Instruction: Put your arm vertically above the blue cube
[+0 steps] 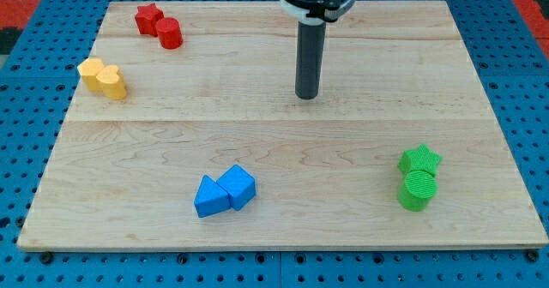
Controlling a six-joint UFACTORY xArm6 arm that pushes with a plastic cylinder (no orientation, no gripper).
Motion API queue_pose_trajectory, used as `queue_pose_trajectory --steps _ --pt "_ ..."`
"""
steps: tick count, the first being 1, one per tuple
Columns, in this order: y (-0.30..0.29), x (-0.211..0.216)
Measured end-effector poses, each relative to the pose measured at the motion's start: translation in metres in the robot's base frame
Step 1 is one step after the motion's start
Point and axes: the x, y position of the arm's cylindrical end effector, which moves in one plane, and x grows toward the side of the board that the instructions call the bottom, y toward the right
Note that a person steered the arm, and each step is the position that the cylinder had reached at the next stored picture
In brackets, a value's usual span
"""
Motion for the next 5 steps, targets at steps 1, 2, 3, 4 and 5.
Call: queue_pose_trajectory --steps 1,2,3,4,5 --pt "-0.003 0.004" --pt "-0.004 0.010" --pt "-0.002 0.010" --pt "0.016 0.009" --pt "0.020 0.009"
